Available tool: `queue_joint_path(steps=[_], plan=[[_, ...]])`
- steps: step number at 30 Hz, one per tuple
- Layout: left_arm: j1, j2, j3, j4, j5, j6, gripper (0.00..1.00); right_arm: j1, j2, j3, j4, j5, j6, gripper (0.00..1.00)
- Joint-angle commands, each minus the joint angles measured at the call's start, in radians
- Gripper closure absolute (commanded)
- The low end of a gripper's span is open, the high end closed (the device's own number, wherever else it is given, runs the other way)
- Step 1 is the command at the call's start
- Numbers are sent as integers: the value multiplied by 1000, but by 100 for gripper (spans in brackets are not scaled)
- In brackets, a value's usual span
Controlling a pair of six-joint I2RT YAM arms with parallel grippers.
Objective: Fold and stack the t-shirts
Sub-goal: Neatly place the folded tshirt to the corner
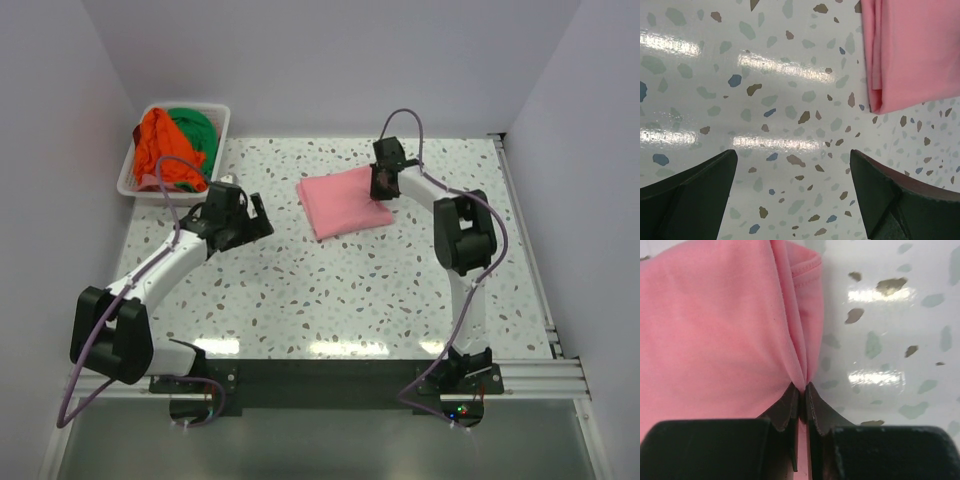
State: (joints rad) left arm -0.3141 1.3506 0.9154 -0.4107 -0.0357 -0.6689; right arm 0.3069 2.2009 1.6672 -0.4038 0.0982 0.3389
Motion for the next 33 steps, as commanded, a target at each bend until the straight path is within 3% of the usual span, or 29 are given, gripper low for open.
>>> queue_joint_path(steps=[1, 22, 33], plan=[[6, 4, 46, -19, -55, 11, 0, -25, 60, 112, -116, 215, -81, 100], [6, 133, 155, -50, -102, 2, 0, -345, 330, 569, -168, 408, -196, 100], [6, 199, 220, -59, -104, 8, 0, -420, 376, 655, 9, 479, -363, 100]])
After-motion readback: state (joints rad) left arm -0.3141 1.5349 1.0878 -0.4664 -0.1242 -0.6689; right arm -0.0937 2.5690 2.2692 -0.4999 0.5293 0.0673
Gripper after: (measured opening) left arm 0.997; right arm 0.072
